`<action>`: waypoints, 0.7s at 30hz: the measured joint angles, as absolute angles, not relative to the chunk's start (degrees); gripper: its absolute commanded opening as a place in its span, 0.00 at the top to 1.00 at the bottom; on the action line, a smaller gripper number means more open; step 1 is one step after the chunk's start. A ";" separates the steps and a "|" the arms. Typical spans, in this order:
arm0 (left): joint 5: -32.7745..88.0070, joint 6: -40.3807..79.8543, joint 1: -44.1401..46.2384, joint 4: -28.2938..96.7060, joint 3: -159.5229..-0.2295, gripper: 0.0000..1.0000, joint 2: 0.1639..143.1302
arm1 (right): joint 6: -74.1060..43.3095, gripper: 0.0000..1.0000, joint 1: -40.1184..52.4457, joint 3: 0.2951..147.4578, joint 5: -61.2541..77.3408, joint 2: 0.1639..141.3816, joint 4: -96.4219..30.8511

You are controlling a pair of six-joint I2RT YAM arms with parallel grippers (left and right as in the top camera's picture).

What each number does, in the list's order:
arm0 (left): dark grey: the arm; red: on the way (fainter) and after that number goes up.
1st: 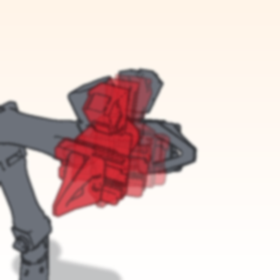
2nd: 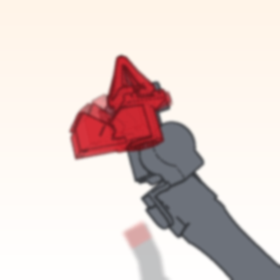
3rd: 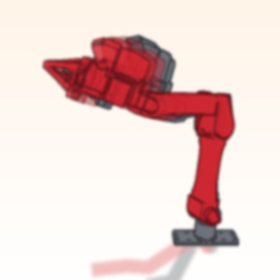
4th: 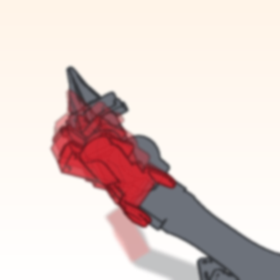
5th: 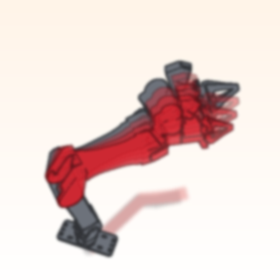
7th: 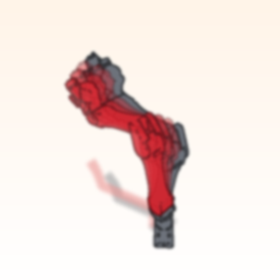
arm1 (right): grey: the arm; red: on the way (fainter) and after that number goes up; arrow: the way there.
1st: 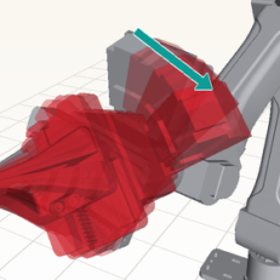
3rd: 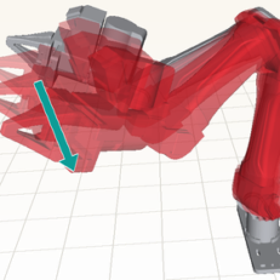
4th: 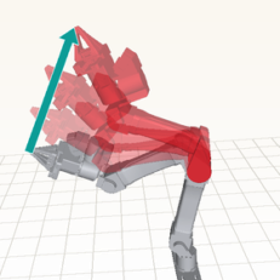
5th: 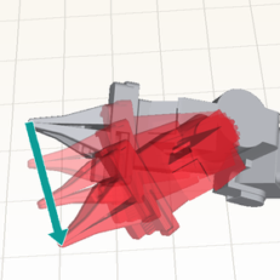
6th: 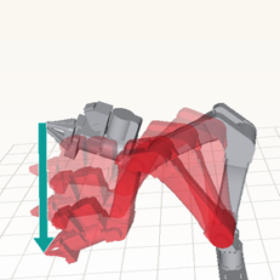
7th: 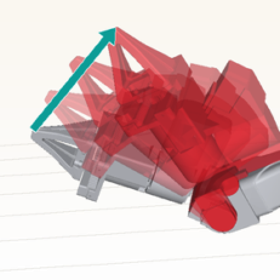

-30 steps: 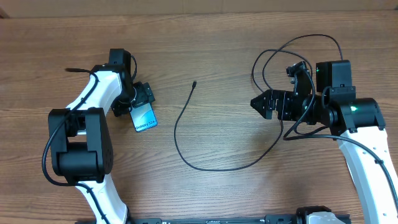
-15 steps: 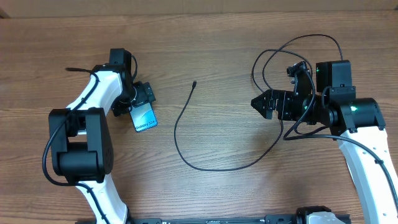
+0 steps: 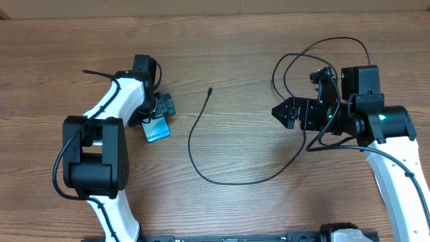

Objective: Plug charger to phone and switch on socket

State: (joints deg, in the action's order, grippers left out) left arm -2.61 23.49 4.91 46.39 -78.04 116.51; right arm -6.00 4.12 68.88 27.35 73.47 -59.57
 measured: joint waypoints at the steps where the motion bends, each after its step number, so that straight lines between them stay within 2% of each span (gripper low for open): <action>1: -2.57 23.59 4.91 46.52 -77.97 0.04 116.51 | -6.00 0.00 4.14 68.88 27.14 73.47 -59.57; 16: -2.31 24.69 4.91 47.07 -76.25 0.20 115.48 | -6.00 0.00 4.12 68.88 26.76 73.47 -59.59; 21: -2.46 25.08 5.04 47.07 -76.20 0.22 115.39 | -5.98 0.00 4.12 68.88 26.76 73.47 -59.61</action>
